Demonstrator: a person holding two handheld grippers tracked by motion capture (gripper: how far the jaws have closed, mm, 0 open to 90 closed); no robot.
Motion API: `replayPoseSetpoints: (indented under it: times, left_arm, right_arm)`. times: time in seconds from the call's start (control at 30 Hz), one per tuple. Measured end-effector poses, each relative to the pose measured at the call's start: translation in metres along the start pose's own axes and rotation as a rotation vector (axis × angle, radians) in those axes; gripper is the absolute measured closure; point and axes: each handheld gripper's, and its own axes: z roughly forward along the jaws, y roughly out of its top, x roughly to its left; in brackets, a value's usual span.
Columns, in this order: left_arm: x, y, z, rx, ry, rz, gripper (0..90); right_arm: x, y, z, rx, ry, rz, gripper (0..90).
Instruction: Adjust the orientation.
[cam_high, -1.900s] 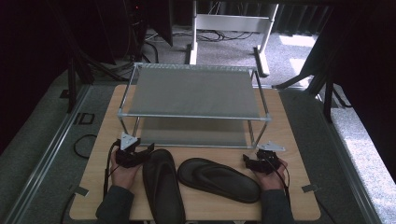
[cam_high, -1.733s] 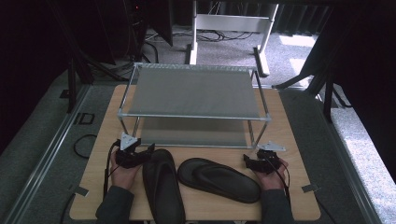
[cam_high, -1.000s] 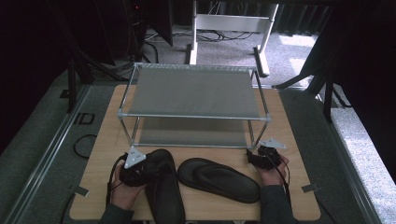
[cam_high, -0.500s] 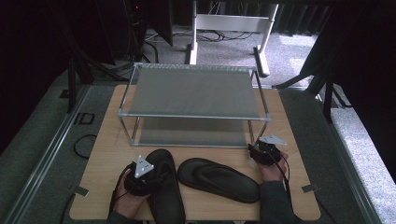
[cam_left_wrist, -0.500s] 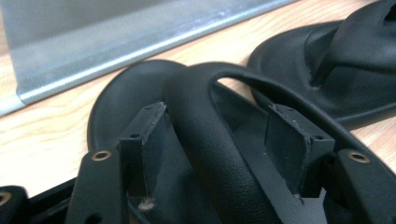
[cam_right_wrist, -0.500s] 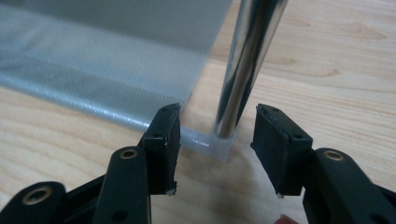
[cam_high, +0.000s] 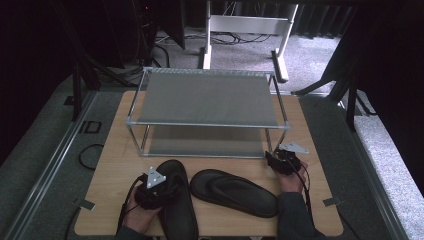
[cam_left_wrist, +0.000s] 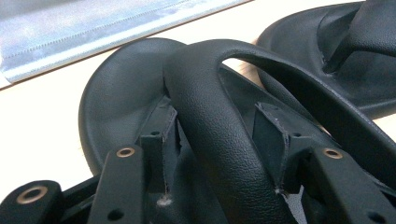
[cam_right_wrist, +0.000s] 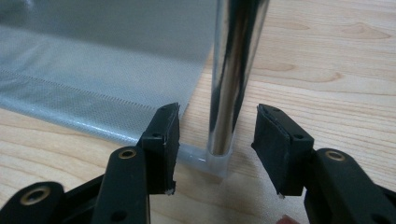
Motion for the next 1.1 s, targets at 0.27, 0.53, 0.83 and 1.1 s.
replayPoseSetpoints:
  times: [0.27, 0.53, 0.83, 1.1]
  left_arm:
    - [0.003, 0.004, 0.002, -0.001, 0.004, -0.015, 56.5]
    - [0.005, 0.01, 0.002, -0.028, -0.007, -0.06, 60.2]
    - [0.008, 0.021, 0.005, -0.06, 0.0, -0.082, 64.3]
    - [0.017, 0.038, 0.02, -0.089, -0.012, -0.105, 66.9]
  right_arm:
    - [-0.002, 0.001, 0.002, 0.013, -0.011, 0.011, 50.5]
    - [-0.001, 0.001, 0.002, 0.015, -0.005, 0.004, 50.5]
    - [0.0, 0.001, 0.002, 0.018, -0.001, -0.006, 50.0]
    - [-0.001, 0.001, 0.002, 0.02, 0.0, -0.001, 50.3]
